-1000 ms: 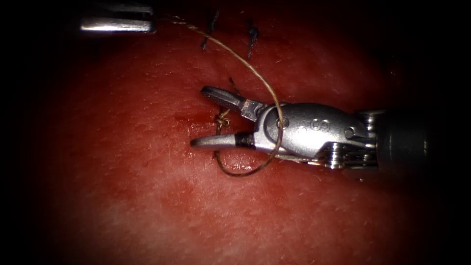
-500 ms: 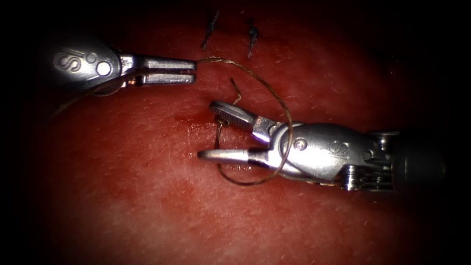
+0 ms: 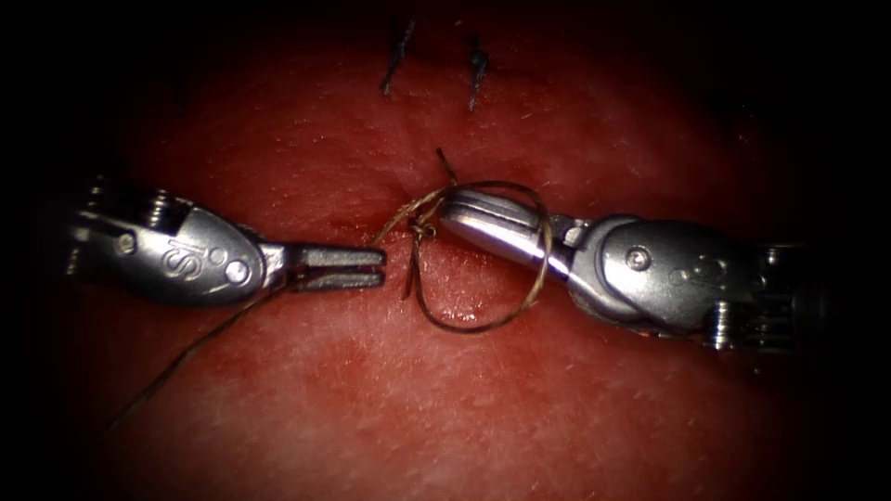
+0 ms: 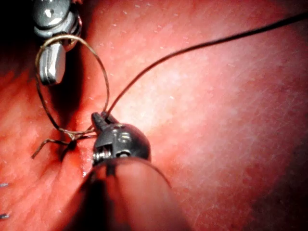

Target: Wound Closure

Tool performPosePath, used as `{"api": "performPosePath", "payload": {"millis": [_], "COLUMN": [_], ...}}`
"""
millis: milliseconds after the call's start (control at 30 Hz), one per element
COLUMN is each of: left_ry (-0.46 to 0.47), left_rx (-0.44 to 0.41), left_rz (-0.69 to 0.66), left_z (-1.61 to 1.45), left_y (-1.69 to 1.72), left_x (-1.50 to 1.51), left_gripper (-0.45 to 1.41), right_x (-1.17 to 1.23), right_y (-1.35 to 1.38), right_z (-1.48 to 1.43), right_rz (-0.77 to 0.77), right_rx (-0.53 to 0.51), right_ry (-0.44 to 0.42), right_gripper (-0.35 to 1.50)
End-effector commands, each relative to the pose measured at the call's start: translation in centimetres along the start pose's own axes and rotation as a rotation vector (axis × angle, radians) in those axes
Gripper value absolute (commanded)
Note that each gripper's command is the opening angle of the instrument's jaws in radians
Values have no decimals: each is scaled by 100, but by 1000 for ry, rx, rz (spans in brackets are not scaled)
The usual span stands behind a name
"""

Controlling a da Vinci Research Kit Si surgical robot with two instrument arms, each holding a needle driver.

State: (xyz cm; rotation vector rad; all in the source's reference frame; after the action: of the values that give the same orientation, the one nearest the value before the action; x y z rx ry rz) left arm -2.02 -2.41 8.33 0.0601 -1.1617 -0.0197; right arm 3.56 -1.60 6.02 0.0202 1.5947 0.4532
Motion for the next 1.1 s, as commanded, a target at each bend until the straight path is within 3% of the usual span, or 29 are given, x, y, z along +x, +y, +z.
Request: {"api": "performPosePath", "payload": {"millis": [33, 133, 300, 533, 733, 833, 867, 933, 1100], "left_ry": [1, -9, -19, -25, -28, -27, -27, -27, -27], "left_rx": [1, 9, 17, 21, 23, 23, 23, 23, 23], "left_rz": [2, 2, -5, -9, -5, -3, -3, -3, -3], "left_z": [9, 17, 18, 12, 11, 11, 11, 11, 11], "left_y": [-7, -16, -26, -30, -26, -26, -26, -26, -26], "left_x": [1, -8, -34, -62, -62, -60, -60, -60, -60], "left_gripper": [-45, -45, -45, -45, -45, -45, -45, -45, -45], "right_x": [-9, -13, -18, -20, -21, -27, -29, -34, -47], "right_y": [-6, -5, 1, 2, 6, 13, 15, 19, 22], "right_z": [12, 18, 24, 22, 25, 32, 35, 39, 46], "right_rz": [19, 44, 97, 235, 405, 482, 498, 536, 612], "right_rx": [-23, -64, -189, -328, -475, -503, -510, -531, -570], "right_ry": [-20, -43, -253, -408, -487, -578, -597, -618, -635], "right_gripper": [11, 12, 29, 37, 2, 78, 89, 105, 103]}}
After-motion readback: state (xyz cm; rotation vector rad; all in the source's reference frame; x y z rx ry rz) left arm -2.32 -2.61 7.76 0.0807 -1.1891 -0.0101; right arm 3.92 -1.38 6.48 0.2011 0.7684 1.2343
